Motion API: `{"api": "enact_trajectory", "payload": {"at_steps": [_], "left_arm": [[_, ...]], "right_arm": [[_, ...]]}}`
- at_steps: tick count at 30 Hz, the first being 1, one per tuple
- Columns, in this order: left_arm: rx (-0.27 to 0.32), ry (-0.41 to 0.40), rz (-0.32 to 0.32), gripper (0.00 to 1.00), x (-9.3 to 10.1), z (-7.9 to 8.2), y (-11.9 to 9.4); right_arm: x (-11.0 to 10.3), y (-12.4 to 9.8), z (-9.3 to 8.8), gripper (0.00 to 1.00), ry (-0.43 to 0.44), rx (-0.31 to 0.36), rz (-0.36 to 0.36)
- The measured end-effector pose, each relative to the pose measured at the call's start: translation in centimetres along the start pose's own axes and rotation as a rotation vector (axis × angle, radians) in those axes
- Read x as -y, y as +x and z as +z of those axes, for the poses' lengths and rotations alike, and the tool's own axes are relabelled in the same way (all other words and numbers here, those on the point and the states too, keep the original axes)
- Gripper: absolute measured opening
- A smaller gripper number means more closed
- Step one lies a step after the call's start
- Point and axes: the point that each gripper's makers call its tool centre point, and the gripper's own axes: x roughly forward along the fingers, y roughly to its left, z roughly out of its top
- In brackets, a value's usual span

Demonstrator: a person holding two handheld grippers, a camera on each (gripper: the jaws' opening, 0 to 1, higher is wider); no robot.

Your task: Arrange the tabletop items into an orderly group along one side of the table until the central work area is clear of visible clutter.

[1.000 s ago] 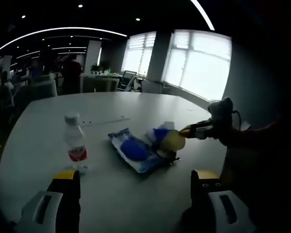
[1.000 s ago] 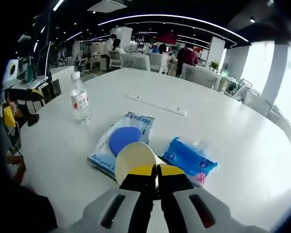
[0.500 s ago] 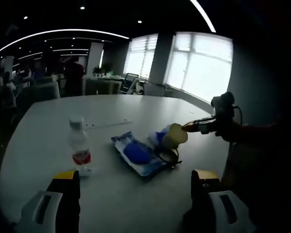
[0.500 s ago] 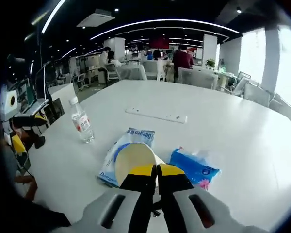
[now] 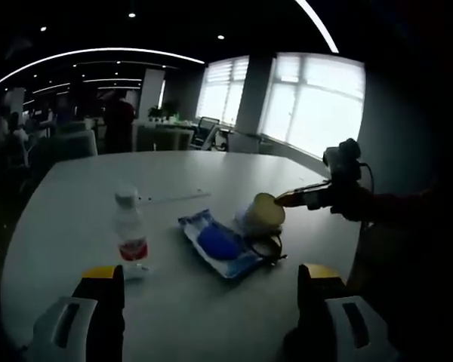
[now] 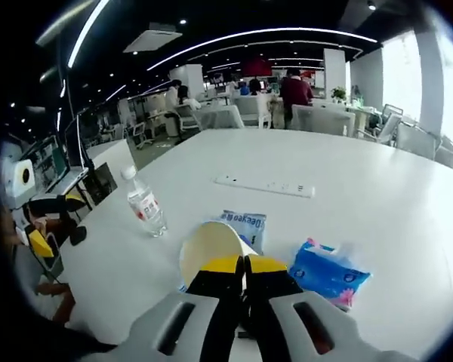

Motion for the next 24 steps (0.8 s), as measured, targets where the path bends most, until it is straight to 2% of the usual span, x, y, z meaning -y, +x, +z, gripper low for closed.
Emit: {"api": "enact_trajectory", "payload": {"at_steps": [9, 17, 21, 24], "left_arm": [[0.006, -0.003, -0.002, 0.94, -0.4, 0.1, 0.3], [0.001, 0.003, -0.005, 0.94, -0.4, 0.2, 0.5], [0.001, 0.009, -0.008, 0.94, -0.5, 0.3, 0.6], [0.004, 0.011, -0.007, 0.94, -0.6, 0.5, 0.6]], "right_arm": [[-2.3, 1.9, 0.6, 0.00, 0.045, -0.006, 0.061], [-3.8, 3.6, 0.9, 0.00, 0.181, -0.013, 0.119], [-4.4, 4.3, 1.0, 0.00, 0.196, -0.019, 0.134], [-5.1, 4.8, 1.1, 0.00, 0.247, -0.024, 0.154]]}}
